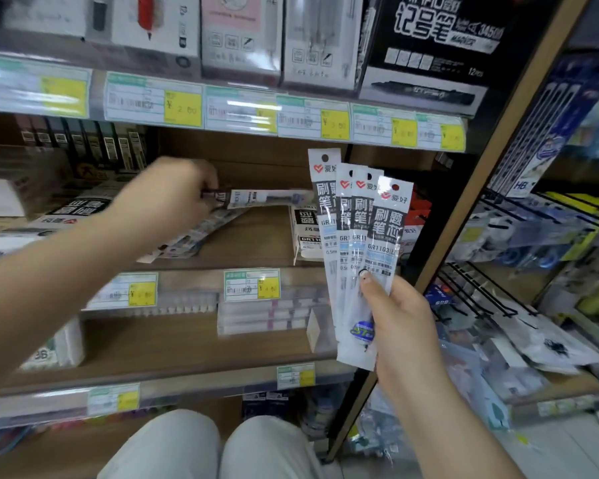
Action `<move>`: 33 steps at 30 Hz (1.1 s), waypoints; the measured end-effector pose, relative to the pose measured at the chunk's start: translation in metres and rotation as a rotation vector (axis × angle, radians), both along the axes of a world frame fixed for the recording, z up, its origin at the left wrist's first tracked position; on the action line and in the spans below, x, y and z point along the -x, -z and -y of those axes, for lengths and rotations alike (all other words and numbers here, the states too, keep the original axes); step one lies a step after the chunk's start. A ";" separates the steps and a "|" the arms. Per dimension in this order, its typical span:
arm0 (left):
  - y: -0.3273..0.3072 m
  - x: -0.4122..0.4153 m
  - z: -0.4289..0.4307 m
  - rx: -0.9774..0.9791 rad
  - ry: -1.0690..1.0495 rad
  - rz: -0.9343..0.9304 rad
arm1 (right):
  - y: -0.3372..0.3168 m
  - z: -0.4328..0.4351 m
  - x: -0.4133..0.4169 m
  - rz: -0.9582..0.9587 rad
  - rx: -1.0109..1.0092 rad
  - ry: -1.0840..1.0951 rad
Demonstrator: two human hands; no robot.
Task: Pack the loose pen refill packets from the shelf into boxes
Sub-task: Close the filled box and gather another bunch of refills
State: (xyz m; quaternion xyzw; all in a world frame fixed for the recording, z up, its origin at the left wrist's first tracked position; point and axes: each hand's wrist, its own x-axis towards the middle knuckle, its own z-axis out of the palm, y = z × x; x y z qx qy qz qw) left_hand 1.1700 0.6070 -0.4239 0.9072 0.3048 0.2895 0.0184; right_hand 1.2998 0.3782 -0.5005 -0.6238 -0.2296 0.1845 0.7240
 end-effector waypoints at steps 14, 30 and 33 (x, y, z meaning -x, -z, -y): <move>-0.066 0.062 0.056 0.391 0.209 -0.174 | -0.021 0.016 0.033 0.225 0.041 -0.245; 0.072 -0.009 0.132 1.528 0.181 0.893 | 0.037 0.009 0.073 -0.240 0.054 -0.222; 0.091 -0.015 0.142 1.610 0.183 0.980 | 0.049 0.009 0.071 -0.122 0.156 -0.111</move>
